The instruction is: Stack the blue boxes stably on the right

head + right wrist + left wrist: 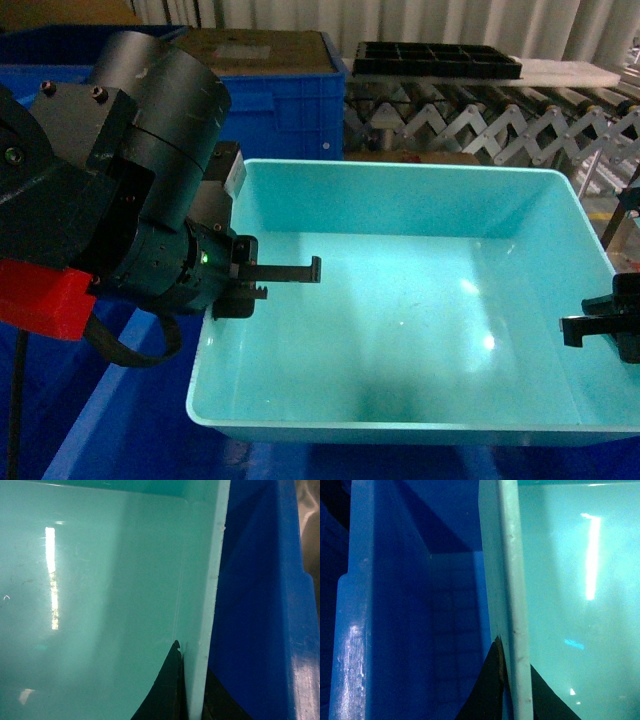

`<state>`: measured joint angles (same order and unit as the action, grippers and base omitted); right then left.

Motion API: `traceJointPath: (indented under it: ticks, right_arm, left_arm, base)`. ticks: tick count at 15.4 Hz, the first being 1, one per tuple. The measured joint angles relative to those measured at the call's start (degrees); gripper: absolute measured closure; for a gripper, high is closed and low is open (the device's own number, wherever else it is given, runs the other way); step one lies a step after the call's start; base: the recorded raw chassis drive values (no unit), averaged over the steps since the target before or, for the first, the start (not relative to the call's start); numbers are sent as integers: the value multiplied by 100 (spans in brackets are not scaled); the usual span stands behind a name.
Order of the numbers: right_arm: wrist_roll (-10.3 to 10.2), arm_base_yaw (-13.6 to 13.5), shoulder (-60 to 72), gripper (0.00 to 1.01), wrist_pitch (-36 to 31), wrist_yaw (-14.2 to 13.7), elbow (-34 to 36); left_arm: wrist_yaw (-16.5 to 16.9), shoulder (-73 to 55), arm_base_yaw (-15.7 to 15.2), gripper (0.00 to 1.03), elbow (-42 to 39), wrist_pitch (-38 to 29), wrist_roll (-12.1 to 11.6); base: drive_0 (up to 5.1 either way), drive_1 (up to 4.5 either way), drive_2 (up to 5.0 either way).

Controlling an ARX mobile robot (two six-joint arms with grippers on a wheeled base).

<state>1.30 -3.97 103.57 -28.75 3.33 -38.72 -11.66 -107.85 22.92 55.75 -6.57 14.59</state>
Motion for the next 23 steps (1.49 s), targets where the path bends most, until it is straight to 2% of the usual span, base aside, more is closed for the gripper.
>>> traceJointPath:
  ticks: [8,15,16,17,20,23]
  right_arm:
    - [0,28,133,99,9,-168,-216]
    - [0,24,140,99,4,-166,-221]
    - [39,24,140,95,4,-186,-221]
    - [140,24,140,86,0,-319,-221]
    - [269,66,140,55,-2,-398,-234]
    - [284,61,140,22,-4,-400,-236]
  left_arm:
    - [-31,-96,63,101,282,164,-11]
    - [-7,-98,61,101,282,168,-11]
    - [-9,-98,61,101,282,168,-9]
    - [7,-98,61,92,282,160,-57]
    - [2,-98,61,61,299,144,-151]
    - [-7,-98,61,29,299,144,-153]
  base:
    - [0,0,0]
    - [0,0,0]
    - [0,0,0]
    - [0,0,0]
    - [0,0,0]
    - [0,0,0]
